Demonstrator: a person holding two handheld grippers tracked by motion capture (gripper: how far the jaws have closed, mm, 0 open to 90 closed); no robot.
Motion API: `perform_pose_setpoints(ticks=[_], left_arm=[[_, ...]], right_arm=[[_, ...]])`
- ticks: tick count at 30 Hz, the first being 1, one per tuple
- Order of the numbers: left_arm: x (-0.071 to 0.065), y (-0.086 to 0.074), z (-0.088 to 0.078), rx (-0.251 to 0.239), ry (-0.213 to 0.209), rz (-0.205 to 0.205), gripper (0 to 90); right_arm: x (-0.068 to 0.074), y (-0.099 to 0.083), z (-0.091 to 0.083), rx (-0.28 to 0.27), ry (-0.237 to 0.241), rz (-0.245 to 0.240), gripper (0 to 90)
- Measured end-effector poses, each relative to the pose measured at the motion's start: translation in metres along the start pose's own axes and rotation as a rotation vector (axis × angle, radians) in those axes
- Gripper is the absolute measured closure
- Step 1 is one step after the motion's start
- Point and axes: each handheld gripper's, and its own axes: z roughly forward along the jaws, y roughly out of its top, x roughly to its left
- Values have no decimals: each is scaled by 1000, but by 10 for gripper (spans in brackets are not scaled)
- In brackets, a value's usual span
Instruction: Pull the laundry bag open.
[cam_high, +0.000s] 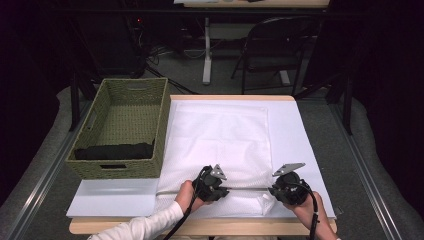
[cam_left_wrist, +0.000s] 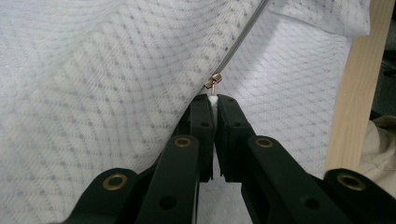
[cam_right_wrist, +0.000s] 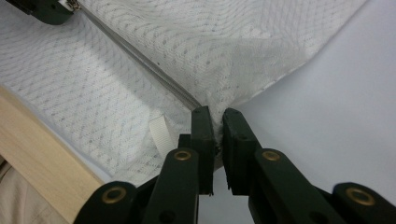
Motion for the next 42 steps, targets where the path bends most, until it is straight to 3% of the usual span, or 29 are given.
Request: perform_pose_setpoints(ticks=[13, 24, 42], left_arm=[[5, -17, -11, 2, 16, -37, 870], [7, -23, -15, 11, 32, -43, 871], [18, -47, -37, 8, 64, -108, 870]], right_arm=[[2, 0, 2, 4, -8, -5, 844], [3, 0, 2, 14, -18, -8, 844], [3, 0, 2, 24, -33, -21, 844]])
